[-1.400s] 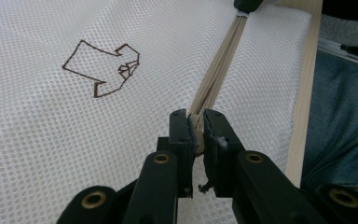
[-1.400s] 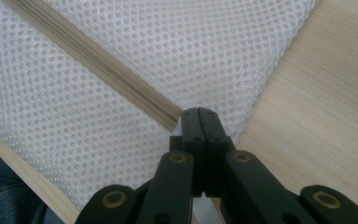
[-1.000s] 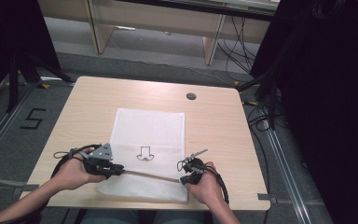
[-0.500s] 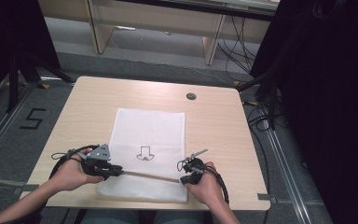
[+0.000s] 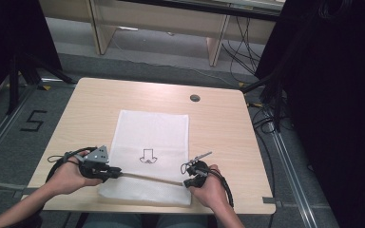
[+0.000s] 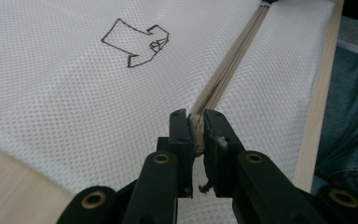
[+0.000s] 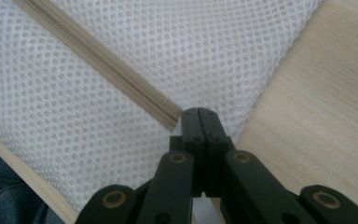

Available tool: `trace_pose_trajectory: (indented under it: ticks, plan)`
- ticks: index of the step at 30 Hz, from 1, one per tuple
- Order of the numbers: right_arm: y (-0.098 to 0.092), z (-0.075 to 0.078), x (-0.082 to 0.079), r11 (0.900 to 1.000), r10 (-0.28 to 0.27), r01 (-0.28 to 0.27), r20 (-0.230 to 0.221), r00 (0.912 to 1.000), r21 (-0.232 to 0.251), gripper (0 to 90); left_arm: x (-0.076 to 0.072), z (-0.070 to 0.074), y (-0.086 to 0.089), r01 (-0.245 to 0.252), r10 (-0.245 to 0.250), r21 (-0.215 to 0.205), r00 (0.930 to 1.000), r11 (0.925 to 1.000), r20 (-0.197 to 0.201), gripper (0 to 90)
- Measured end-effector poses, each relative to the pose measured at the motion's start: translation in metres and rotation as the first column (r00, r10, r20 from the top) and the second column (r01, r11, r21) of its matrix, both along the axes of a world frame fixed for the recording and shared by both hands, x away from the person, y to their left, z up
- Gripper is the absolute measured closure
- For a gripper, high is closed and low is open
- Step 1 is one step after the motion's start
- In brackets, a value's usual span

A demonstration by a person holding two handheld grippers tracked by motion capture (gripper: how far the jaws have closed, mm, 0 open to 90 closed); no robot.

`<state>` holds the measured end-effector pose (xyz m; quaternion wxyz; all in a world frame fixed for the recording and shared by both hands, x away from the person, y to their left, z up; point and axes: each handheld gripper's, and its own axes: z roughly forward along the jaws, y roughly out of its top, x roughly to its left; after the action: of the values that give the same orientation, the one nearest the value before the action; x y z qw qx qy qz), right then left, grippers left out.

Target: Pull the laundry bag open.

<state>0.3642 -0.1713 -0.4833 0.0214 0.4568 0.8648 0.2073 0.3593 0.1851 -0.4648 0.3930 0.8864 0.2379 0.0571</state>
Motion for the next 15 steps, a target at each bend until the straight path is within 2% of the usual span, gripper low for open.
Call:
trace_pose_trajectory:
  ticks: [1,2,7,8,9,10,15]
  plan:
    - [0.0,0.0,0.0,1.0,0.0,0.0,-0.001,1.0,-0.001,90.0,0.0,0.0,0.001,-0.005,0.005,-0.003,1.0,1.0,-0.004,81.8]
    - [0.0,0.0,0.0,1.0,0.0,0.0,-0.001,1.0,0.0,90.0,0.0,0.001,0.004,-0.001,0.001,0.025,0.9999,0.9997,0.016,81.8]
    - [0.0,0.0,0.0,1.0,0.003,-0.003,-0.002,1.0,-0.004,90.0,0.001,0.003,0.016,-0.031,0.031,0.026,0.9995,0.9992,0.011,81.8]
    - [0.0,0.0,0.0,1.0,0.004,-0.004,-0.001,1.0,-0.005,90.0,0.0,0.002,0.018,-0.04,0.04,0.004,0.9992,0.9992,-0.001,81.7]
    - [0.0,-0.001,0.0,1.0,0.001,-0.001,0.004,1.0,0.002,90.0,0.0,0.003,0.02,-0.036,0.036,0.015,0.9993,0.9993,0.009,81.8]
    - [0.0,0.0,0.0,1.0,0.002,-0.002,0.002,1.0,-0.002,90.0,-0.001,0.002,0.02,-0.041,0.041,-0.006,0.9991,0.9991,-0.009,81.8]
    - [0.0,0.0,0.001,1.0,0.009,-0.009,0.007,0.9999,0.0,90.0,-0.001,0.0,0.021,-0.044,0.044,0.014,0.999,0.9989,0.0,81.8]
